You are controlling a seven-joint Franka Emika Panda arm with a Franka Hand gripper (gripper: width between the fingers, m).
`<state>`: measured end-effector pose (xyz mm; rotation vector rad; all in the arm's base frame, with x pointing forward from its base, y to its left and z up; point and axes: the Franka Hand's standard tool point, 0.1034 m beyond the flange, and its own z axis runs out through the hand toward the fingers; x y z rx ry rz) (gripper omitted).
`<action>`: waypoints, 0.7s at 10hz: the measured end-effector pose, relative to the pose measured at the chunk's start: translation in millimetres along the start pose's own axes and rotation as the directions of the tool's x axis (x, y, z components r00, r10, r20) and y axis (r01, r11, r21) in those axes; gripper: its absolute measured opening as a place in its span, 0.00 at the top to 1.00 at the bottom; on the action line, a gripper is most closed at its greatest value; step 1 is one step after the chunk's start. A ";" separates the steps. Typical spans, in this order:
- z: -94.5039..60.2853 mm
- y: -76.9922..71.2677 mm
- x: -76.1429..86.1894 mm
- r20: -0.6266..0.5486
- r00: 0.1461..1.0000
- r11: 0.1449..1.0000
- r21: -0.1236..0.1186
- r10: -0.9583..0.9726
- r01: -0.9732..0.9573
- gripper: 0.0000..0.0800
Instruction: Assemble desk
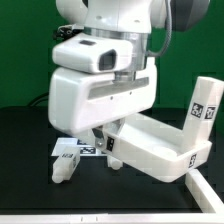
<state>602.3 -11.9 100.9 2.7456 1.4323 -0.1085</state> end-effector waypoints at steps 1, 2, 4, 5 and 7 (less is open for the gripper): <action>0.1 2.4 -3.8 0.010 1.000 1.000 -0.003 -0.019 0.019 0.94; 0.8 4.3 -6.8 0.022 0.997 0.997 -0.009 -0.074 0.074 0.94; 2.9 7.1 -11.4 0.045 0.977 0.978 -0.009 -0.210 0.211 0.94; 7.1 13.1 -6.0 0.050 0.952 0.953 -0.010 -0.303 0.304 0.94; 12.6 26.3 31.8 0.038 0.891 0.891 -0.035 -0.452 0.454 0.94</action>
Offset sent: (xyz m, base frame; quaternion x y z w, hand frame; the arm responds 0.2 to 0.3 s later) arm 0.0000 0.0000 0.0000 0.0000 0.0000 -0.1938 0.9810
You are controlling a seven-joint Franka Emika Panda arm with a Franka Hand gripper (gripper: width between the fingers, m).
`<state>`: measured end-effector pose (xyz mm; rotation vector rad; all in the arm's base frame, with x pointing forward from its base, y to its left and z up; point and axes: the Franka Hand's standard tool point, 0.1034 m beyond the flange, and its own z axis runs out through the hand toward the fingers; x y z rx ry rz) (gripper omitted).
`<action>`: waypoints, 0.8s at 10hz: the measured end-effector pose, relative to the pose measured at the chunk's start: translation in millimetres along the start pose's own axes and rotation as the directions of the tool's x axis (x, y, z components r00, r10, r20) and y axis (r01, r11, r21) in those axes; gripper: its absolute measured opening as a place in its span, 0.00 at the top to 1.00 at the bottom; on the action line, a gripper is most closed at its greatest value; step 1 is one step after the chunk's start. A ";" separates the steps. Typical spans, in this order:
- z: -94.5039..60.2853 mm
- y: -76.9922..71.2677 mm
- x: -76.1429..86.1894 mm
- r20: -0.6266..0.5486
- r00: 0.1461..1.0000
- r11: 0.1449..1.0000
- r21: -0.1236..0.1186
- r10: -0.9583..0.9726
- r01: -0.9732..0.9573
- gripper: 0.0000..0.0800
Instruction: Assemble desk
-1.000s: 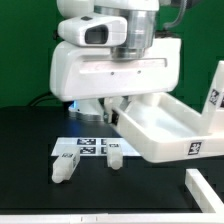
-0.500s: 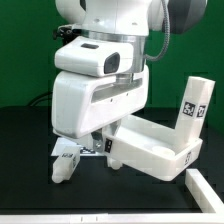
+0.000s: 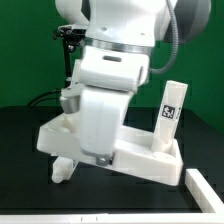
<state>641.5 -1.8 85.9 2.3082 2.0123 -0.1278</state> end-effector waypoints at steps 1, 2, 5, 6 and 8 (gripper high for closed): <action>5.4 8.2 17.1 -0.010 0.995 0.995 -0.032 -0.100 0.099 0.94; 9.7 7.7 22.0 -0.021 0.990 0.988 -0.064 -0.140 0.138 0.94; 13.8 6.2 11.2 0.012 0.982 0.981 -0.053 -0.187 0.187 0.94; 15.8 6.3 11.2 0.012 0.984 0.983 -0.052 -0.178 0.179 0.94; 32.7 13.0 23.2 0.009 0.991 0.990 -0.049 -0.130 0.130 0.94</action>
Offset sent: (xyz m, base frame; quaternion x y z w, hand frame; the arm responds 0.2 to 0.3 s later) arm 0.0000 0.0000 0.0000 0.0000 0.0000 -0.1938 0.9810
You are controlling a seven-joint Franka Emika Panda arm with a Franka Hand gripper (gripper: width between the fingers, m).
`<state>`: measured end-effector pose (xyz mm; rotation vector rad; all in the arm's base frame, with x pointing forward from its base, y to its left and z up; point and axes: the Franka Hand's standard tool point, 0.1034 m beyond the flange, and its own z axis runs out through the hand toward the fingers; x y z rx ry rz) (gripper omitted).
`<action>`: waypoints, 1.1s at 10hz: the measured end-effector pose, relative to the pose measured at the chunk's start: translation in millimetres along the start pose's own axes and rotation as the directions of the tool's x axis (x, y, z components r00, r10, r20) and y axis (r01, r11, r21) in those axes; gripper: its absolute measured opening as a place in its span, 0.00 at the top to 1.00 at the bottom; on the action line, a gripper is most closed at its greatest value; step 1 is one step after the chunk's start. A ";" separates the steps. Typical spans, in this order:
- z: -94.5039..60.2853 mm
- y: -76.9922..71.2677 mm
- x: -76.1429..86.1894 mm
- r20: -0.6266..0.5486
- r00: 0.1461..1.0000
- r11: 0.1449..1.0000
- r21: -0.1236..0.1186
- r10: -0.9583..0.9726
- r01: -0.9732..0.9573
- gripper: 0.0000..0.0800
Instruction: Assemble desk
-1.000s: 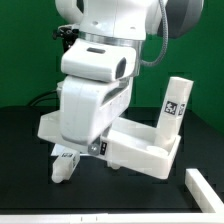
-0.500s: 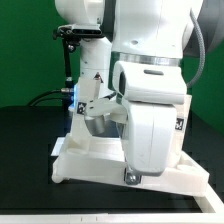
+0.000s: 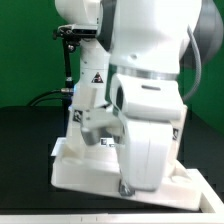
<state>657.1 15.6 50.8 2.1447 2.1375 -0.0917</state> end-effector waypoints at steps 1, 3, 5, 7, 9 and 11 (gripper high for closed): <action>12.9 -0.6 6.0 -0.001 1.000 1.000 0.008 0.002 -0.002 0.94; 17.6 0.1 10.6 0.000 1.000 1.000 0.009 0.014 -0.014 0.94; 17.7 1.9 15.7 0.017 0.998 0.997 0.050 0.054 -0.055 0.94; 17.4 2.8 15.8 0.038 0.997 0.992 0.101 0.073 -0.077 0.94; 16.9 3.6 15.9 0.053 0.996 0.987 0.137 0.074 -0.080 0.94; 16.9 3.2 15.4 0.066 0.996 0.989 0.132 0.056 -0.064 0.94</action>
Offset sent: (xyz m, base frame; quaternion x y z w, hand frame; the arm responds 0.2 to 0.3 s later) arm 0.0225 0.0222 0.0024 -0.0017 0.0038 0.0217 0.9998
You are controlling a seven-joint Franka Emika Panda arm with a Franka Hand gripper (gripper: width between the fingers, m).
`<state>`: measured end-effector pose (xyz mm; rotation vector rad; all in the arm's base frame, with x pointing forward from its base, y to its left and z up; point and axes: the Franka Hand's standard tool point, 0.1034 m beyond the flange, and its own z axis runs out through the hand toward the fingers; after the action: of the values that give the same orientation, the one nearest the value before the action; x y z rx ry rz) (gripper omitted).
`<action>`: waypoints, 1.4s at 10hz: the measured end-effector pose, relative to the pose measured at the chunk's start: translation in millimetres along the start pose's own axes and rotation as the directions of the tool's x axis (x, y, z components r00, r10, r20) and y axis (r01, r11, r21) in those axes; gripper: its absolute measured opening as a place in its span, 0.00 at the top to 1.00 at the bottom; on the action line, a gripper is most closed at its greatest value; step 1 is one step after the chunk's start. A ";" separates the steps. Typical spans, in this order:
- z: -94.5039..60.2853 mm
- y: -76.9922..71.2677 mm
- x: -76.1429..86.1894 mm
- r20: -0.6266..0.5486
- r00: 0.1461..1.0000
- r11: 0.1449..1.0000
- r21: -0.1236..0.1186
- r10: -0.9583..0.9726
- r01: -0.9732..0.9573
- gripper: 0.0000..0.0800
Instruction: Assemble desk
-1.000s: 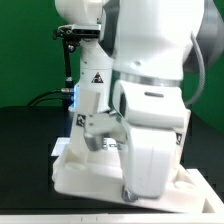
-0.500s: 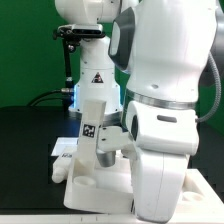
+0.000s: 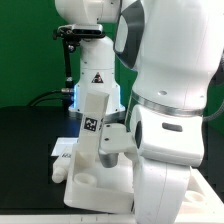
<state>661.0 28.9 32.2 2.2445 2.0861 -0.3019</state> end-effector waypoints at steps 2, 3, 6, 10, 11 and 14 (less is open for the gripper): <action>-1.0 1.3 -2.9 0.006 1.000 1.000 -0.003 0.001 -0.001 0.84; -0.2 1.1 -3.7 0.006 1.000 1.000 -0.002 0.002 -0.002 0.67; 0.8 1.1 -5.5 0.006 1.000 1.000 -0.001 0.006 -0.006 0.25; -39.1 -9.5 -20.9 0.012 1.000 1.000 -0.015 0.012 -0.012 0.19; -52.1 -20.1 -26.7 0.010 0.999 0.999 -0.016 0.043 -0.043 0.19; -47.8 -23.5 -29.7 0.013 0.998 0.998 -0.008 0.062 -0.061 0.19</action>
Offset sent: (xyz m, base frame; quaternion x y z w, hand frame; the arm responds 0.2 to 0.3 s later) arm 0.0000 0.0000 0.0000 0.0000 0.0000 0.0000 1.0000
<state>640.6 10.2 86.6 2.2910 2.0040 -0.3039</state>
